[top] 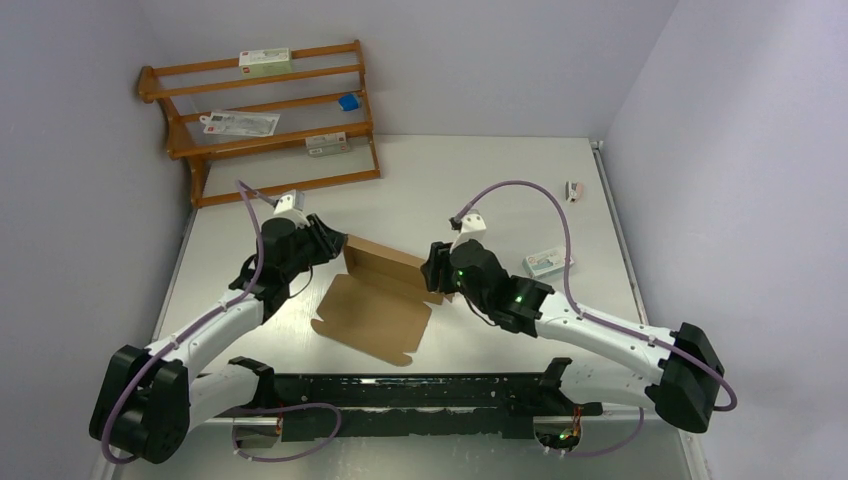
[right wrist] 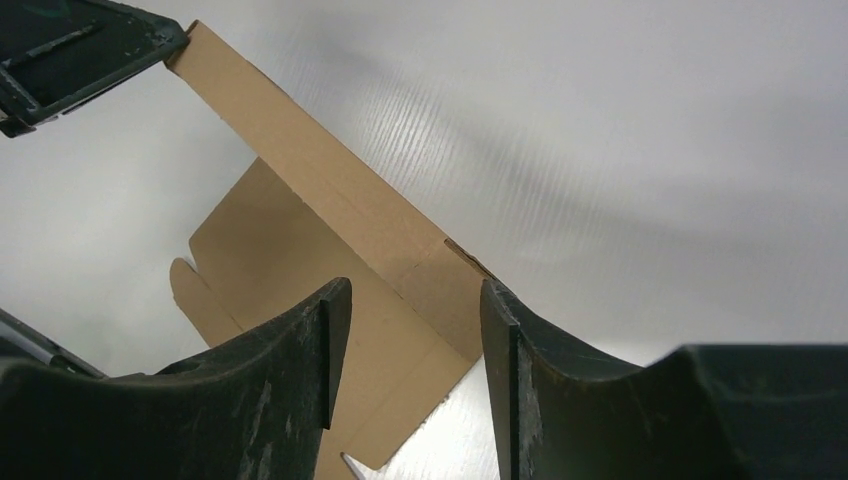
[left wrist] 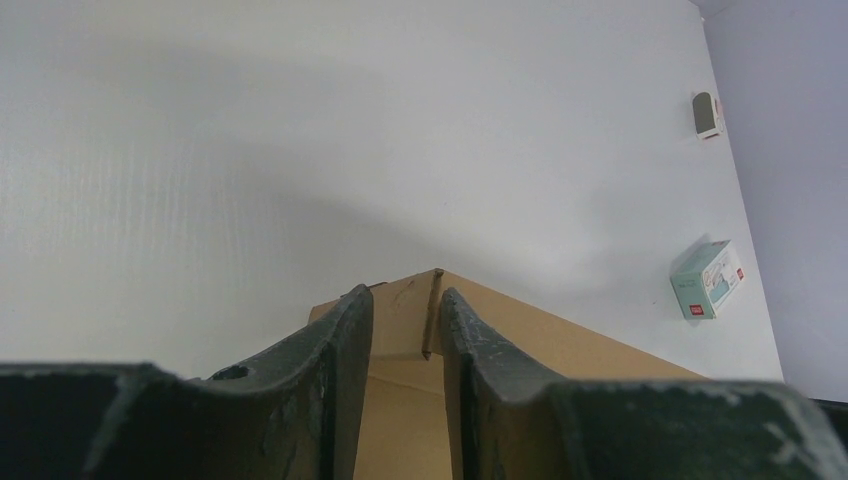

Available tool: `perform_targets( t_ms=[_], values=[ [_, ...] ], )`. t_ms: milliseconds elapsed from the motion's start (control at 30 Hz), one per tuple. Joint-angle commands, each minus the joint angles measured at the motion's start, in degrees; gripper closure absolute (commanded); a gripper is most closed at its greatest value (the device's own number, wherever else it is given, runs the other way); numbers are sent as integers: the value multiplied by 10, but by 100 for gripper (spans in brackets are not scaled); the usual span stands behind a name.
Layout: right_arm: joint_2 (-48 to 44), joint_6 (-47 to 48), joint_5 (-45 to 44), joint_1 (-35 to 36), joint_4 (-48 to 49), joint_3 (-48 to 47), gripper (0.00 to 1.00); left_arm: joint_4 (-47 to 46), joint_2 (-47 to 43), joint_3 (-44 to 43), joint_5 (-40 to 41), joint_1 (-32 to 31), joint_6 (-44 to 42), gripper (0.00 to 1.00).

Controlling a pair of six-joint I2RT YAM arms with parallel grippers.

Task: Fold the paper box

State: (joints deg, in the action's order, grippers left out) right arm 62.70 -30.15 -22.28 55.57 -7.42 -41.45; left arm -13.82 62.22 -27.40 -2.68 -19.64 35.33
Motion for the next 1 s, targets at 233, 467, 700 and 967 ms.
perform_targets(
  t_ms=[233, 467, 700, 967],
  values=[
    [45, -73, 25, -1, 37, 29, 49, 29, -20, 20, -24, 4, 8, 64],
    [36, -74, -6, -2, 122, 57, 49, 37, -37, 25, -31, 4, 9, 64],
    [69, -12, 29, -16, 200, 38, 50, 56, -74, 39, -34, 4, 14, 67],
    [135, 26, 119, -60, 292, 21, 50, 106, -148, 53, -1, 4, 13, 69]
  ],
)
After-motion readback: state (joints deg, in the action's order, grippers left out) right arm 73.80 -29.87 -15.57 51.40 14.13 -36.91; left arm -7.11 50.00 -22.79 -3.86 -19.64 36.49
